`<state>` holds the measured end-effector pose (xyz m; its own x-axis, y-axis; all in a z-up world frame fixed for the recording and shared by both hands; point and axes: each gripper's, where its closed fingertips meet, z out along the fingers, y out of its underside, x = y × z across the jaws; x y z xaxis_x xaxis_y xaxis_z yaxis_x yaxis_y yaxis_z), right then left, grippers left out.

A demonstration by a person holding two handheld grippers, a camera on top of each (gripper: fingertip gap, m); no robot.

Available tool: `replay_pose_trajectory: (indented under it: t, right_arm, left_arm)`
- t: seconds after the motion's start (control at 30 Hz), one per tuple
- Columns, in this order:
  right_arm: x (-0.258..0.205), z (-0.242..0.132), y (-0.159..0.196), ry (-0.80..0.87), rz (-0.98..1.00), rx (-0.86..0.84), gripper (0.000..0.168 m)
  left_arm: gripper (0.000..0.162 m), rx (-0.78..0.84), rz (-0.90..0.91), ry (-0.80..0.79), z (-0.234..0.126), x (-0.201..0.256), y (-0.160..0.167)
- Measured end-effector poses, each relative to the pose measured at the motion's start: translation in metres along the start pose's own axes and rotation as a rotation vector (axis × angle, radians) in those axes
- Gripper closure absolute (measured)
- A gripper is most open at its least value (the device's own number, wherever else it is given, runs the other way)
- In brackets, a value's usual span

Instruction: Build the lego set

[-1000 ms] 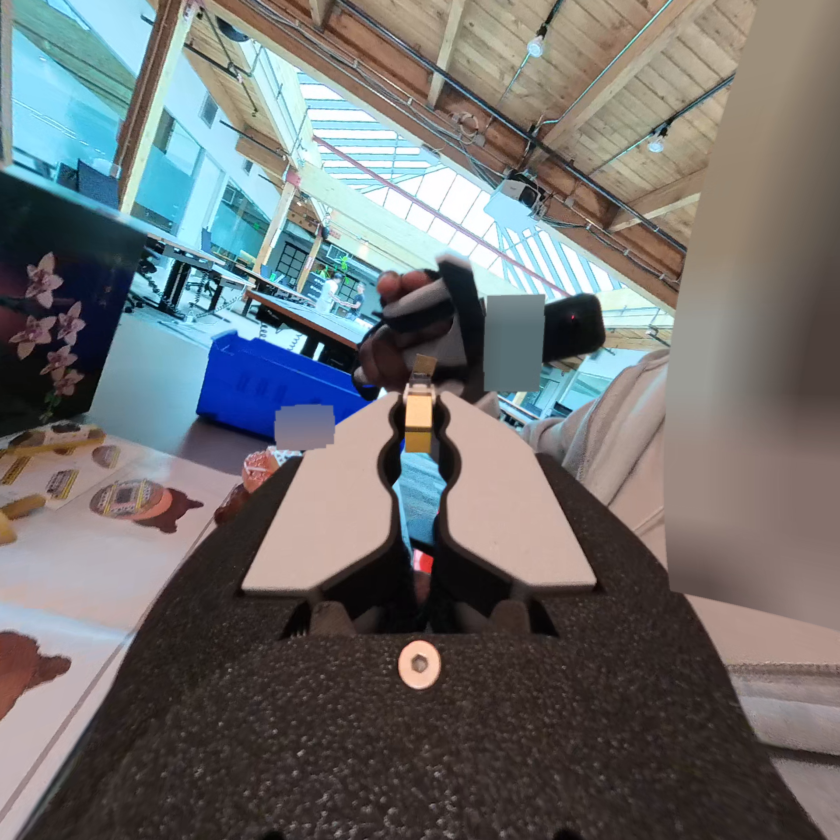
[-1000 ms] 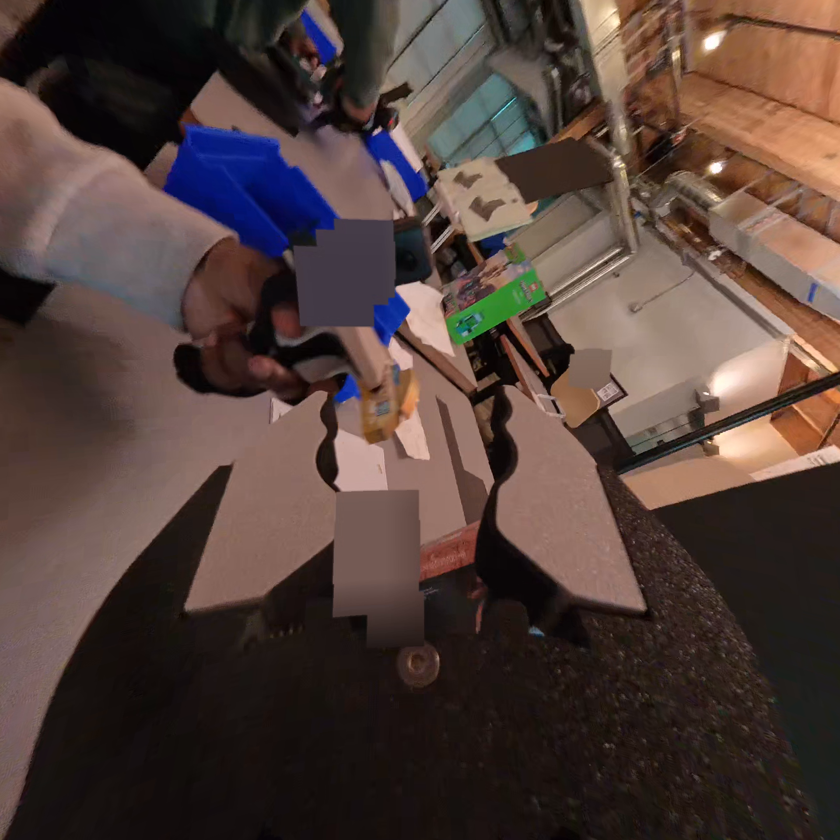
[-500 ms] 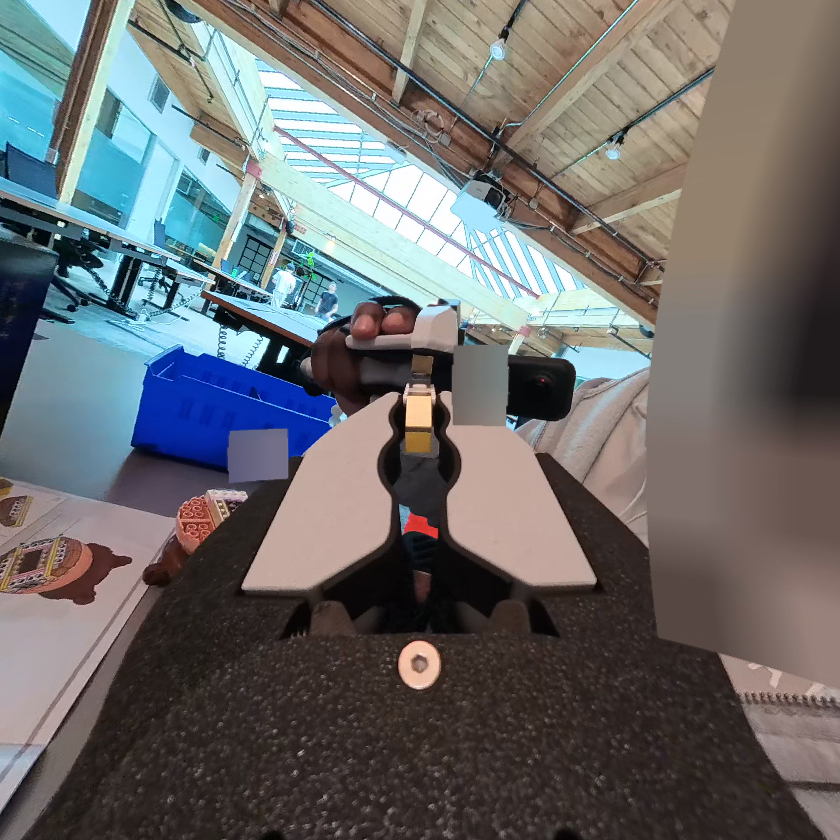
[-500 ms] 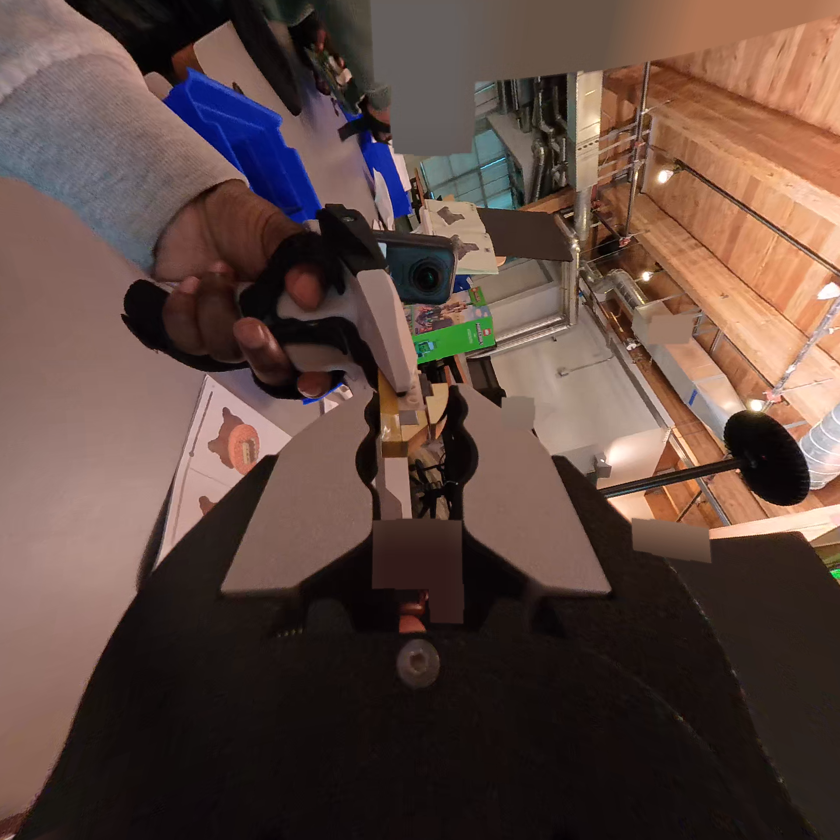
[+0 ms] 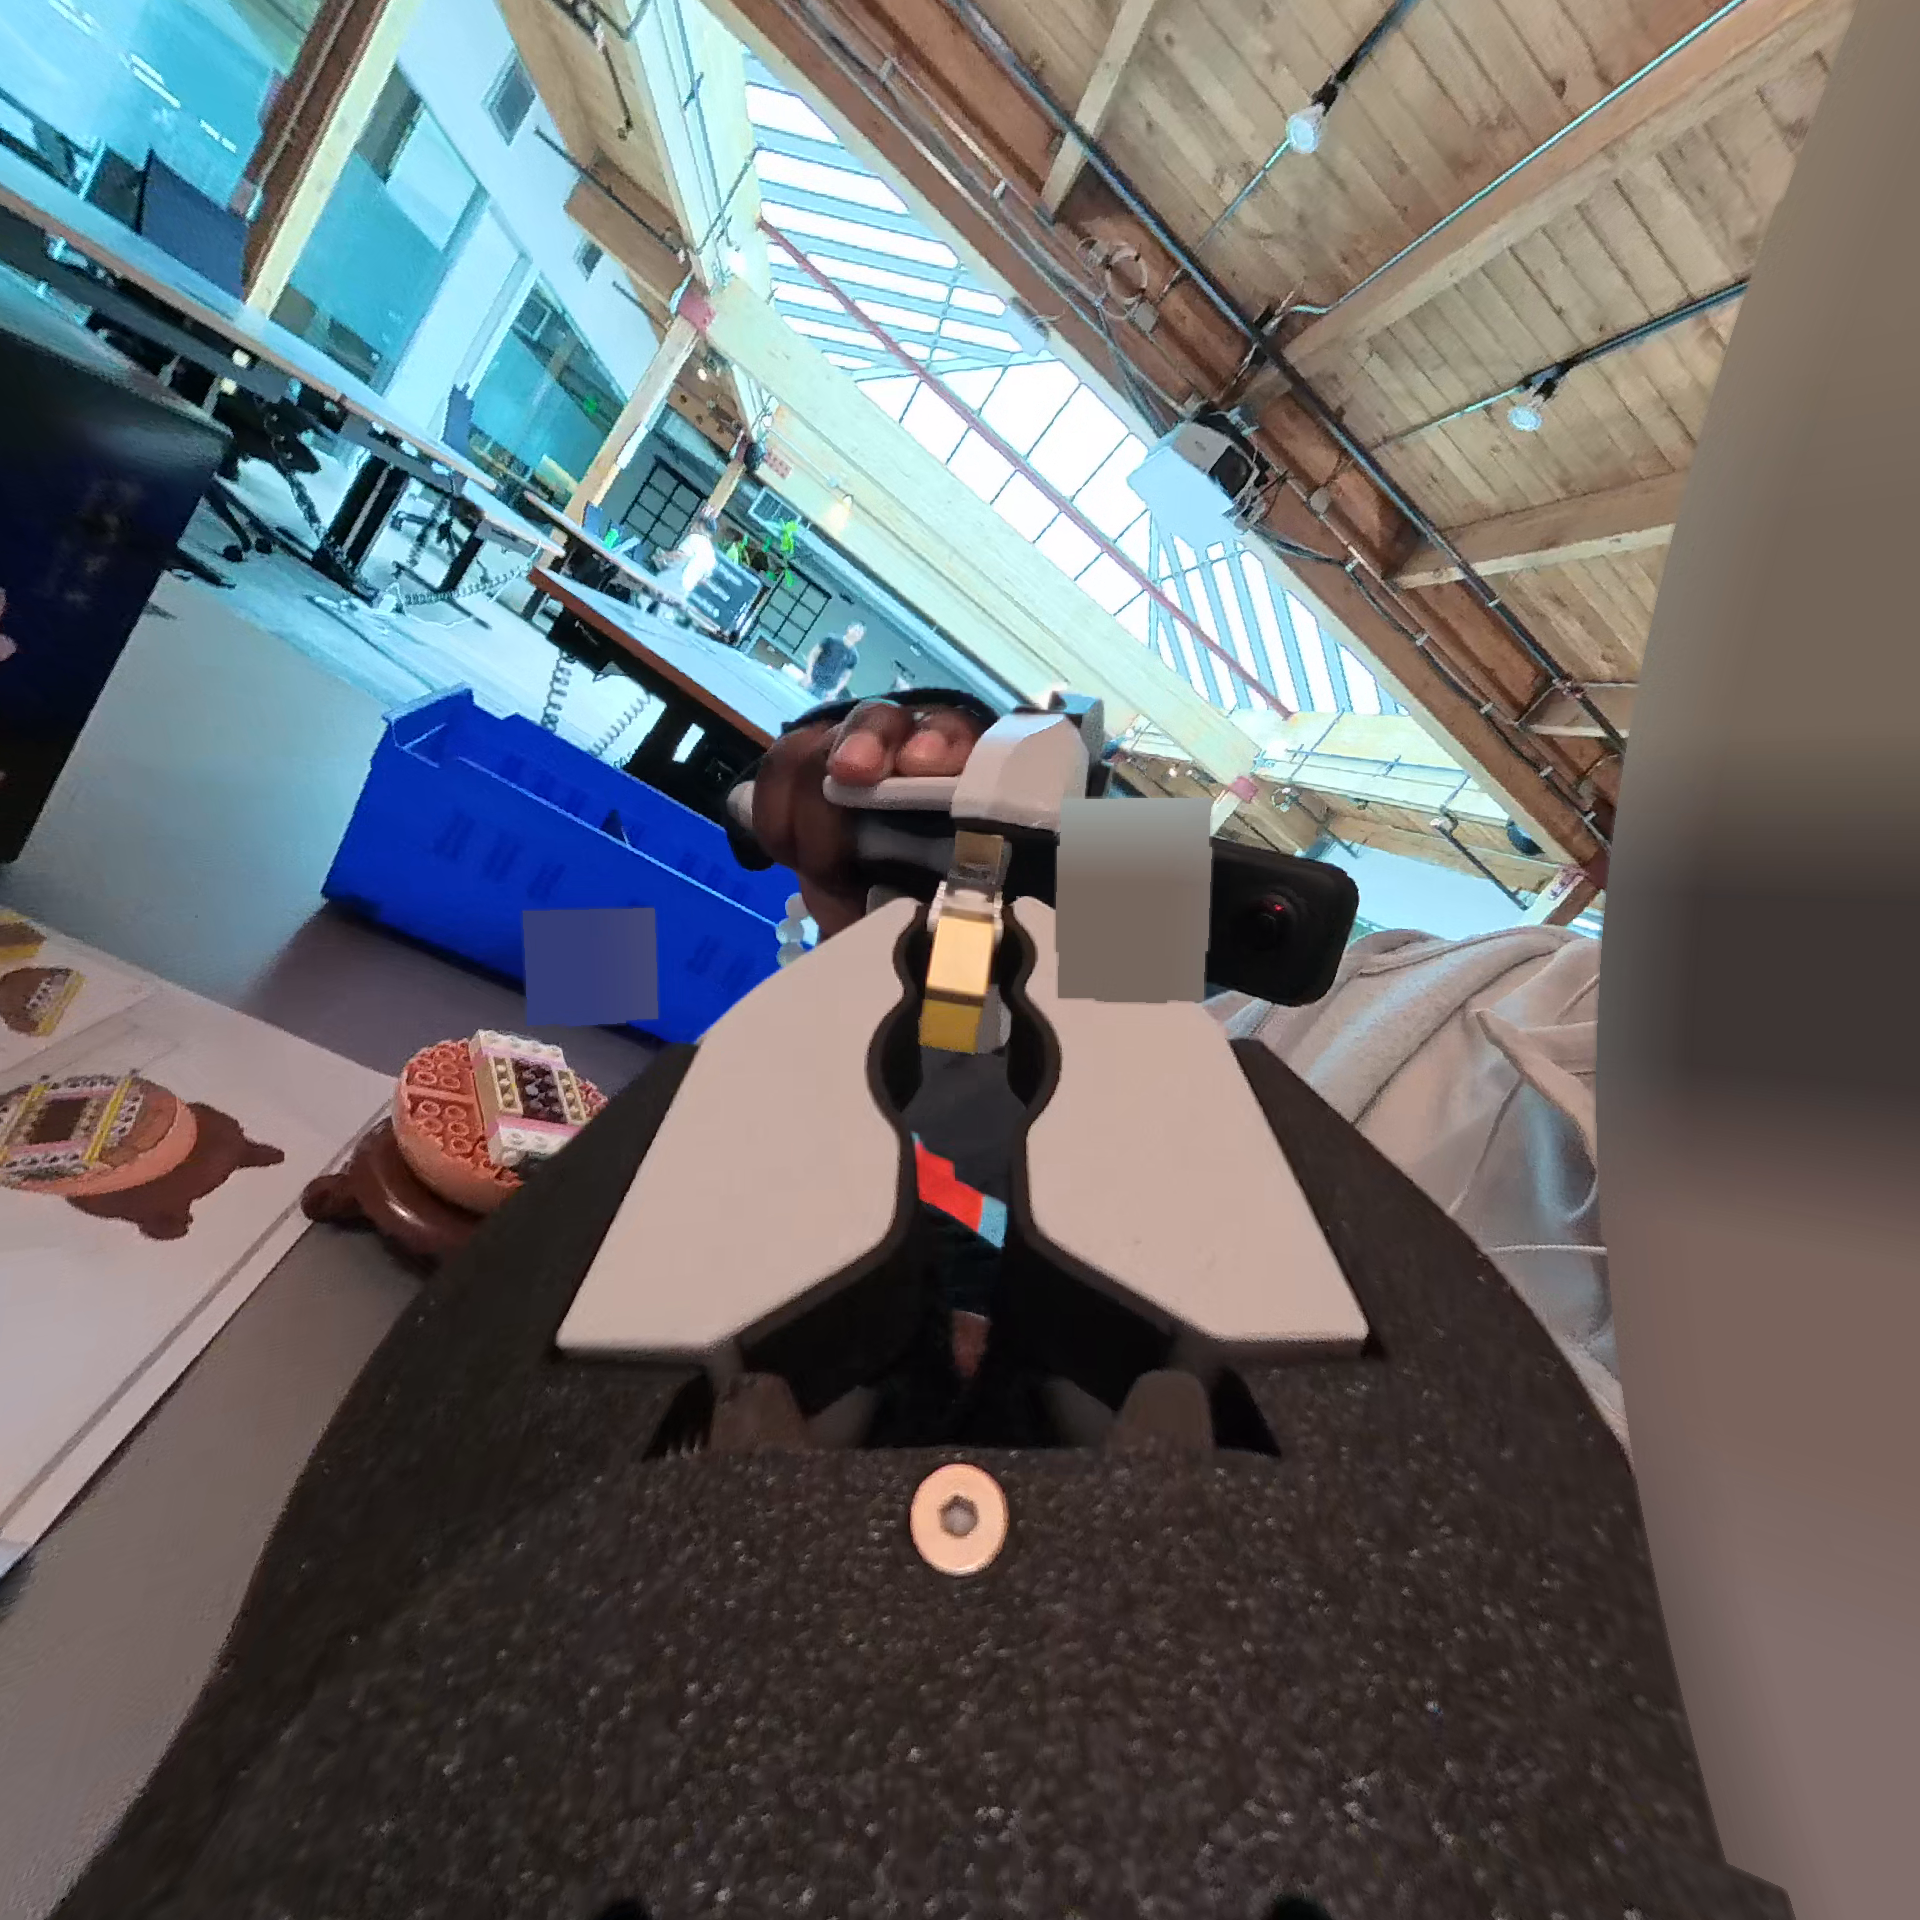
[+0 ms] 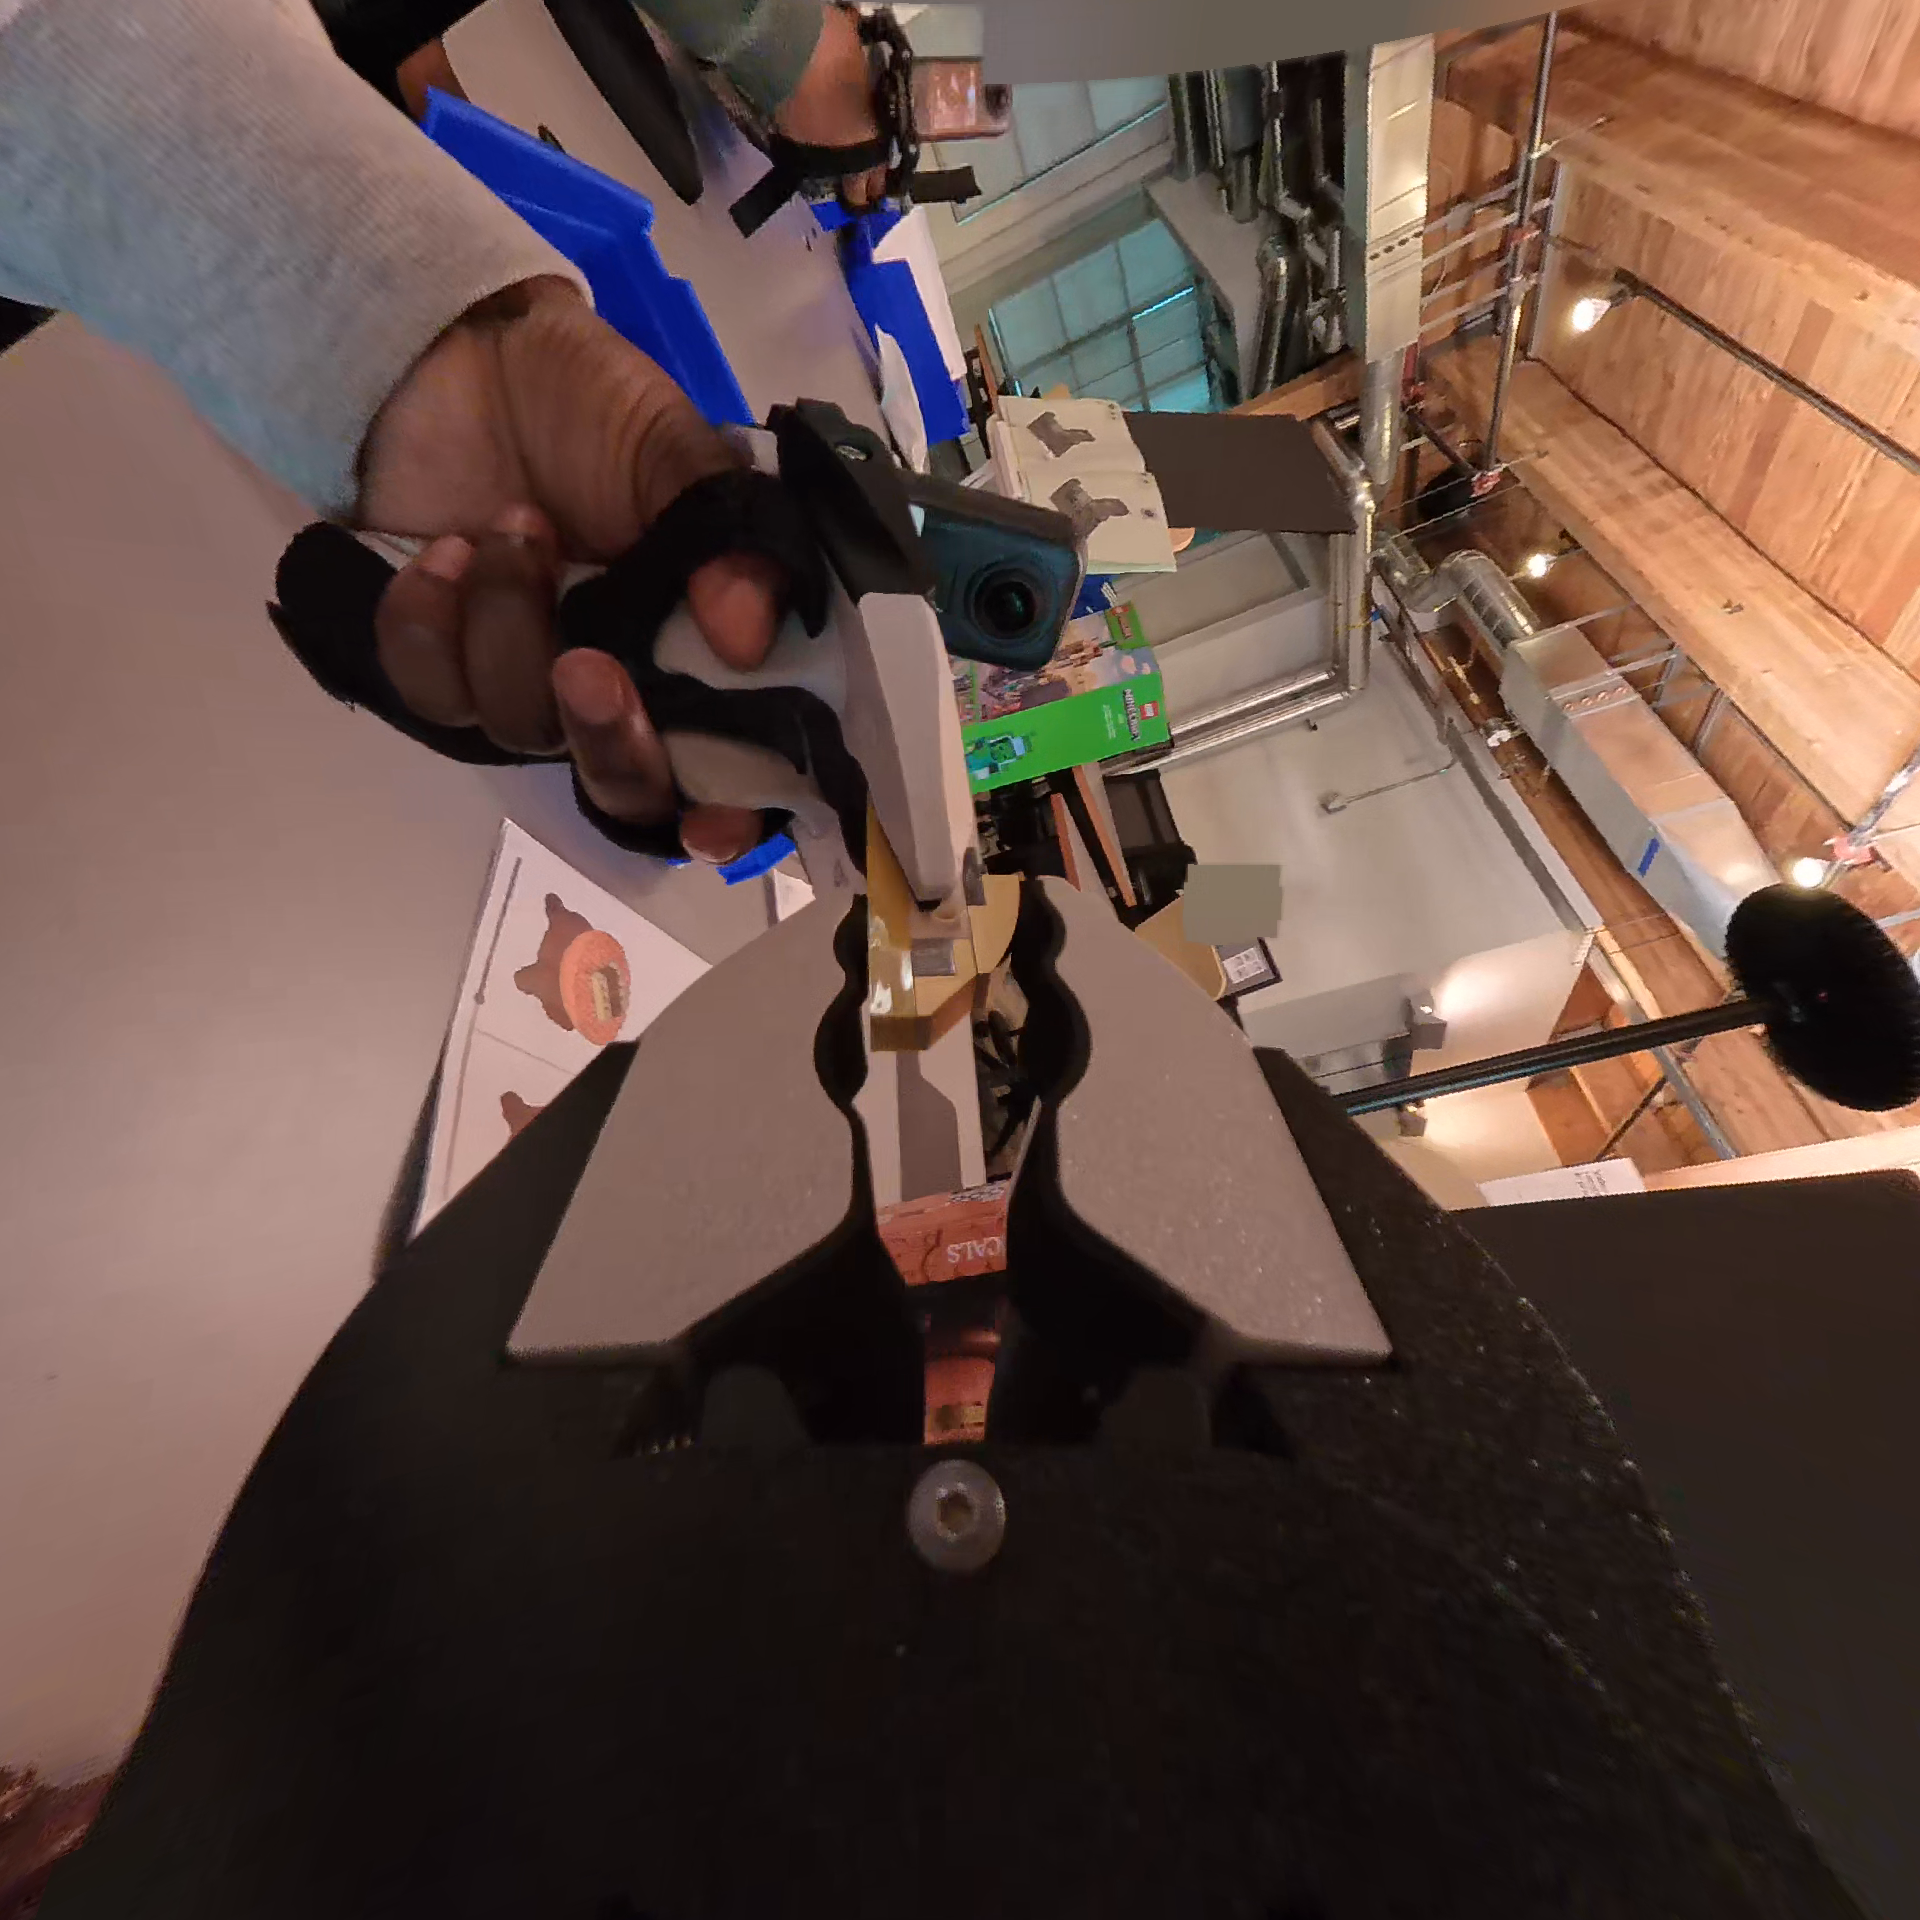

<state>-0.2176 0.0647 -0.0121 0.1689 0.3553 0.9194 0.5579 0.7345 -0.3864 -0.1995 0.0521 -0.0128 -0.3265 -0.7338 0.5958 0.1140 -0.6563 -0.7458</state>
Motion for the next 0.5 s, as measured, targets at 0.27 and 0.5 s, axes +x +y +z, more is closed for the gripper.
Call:
replay_pose_trajectory:
  t: [0.27, 0.5]
  right_arm:
    - [0.003, -0.002, 0.006, 0.058, 0.2, 0.058, 0.142]
    - [0.01, -0.008, 0.011, 0.188, 0.252, 0.038, 0.143]
  left_arm:
    - [0.14, 0.029, 0.0, 0.06, 0.007, 0.003, -0.003]
    - [0.14, 0.088, 0.03, 0.052, 0.007, -0.003, -0.003]
